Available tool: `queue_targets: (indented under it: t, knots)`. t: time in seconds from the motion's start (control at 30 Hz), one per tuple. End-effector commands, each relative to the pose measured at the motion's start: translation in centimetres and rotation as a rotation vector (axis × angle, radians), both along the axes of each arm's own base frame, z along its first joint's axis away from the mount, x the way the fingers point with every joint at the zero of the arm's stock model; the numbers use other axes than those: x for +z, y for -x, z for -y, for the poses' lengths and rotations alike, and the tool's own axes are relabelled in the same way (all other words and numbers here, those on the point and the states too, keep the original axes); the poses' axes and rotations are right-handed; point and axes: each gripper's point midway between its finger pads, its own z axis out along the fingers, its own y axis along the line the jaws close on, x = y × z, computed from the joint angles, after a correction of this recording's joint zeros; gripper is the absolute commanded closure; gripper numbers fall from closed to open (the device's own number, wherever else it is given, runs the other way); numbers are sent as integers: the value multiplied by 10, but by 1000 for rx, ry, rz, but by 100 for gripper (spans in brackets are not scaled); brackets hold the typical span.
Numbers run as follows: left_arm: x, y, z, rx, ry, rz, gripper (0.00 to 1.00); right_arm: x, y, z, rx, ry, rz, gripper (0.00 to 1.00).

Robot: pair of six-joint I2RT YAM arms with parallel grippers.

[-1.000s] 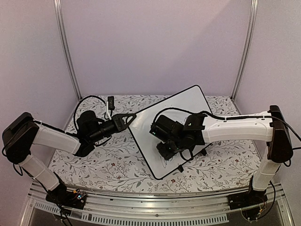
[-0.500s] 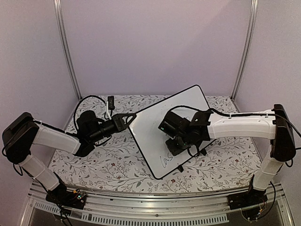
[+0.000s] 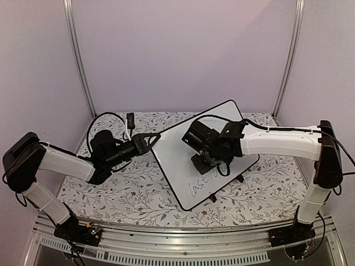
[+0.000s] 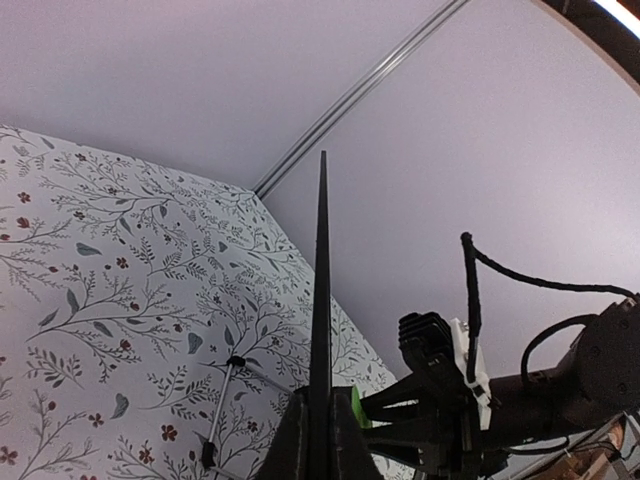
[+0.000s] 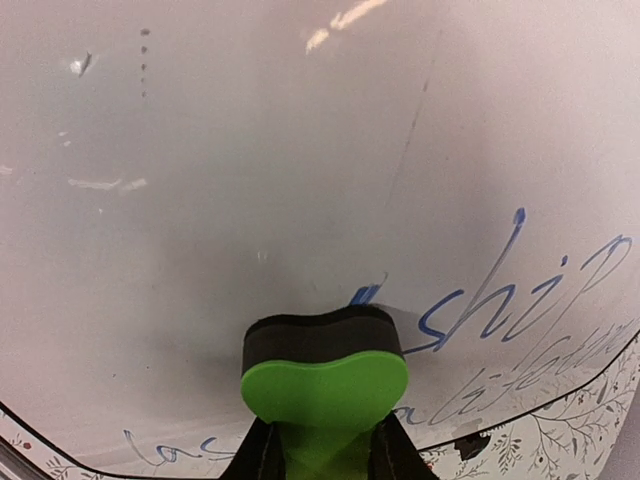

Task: Erase the whiteboard
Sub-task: Erase the whiteboard at the center of the board.

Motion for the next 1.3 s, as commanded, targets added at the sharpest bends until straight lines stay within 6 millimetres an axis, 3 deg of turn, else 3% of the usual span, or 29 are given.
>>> queue_targets:
  t: [0.0,0.2,0.5,0.67,0.83,1.1,1.27]
  knots:
    - [-8,15,16,-86,-32,-8,100,0,-39,-9,-40,-32,76,100]
    - [-8,15,17,-89,-30,-9,100,-4,-37,-1,-49,-32,61,100]
    - [-9,15,16,-87,-31,-8,100,-31,-2,34,-82,-37,-41,100]
    - [-9,15,17,-89,-30,-9,100,-40,5,43,-95,-29,-58,100]
    - [-8,15,17,-91,-30,-6,100,-31,-6,31,-83,-40,-25,100]
    - [-7,16,17,-92,-29,-6,100,11,-47,9,-61,-72,80,100]
    - [-7,16,17,-89,-30,-4,100,13,-56,3,-42,-66,87,100]
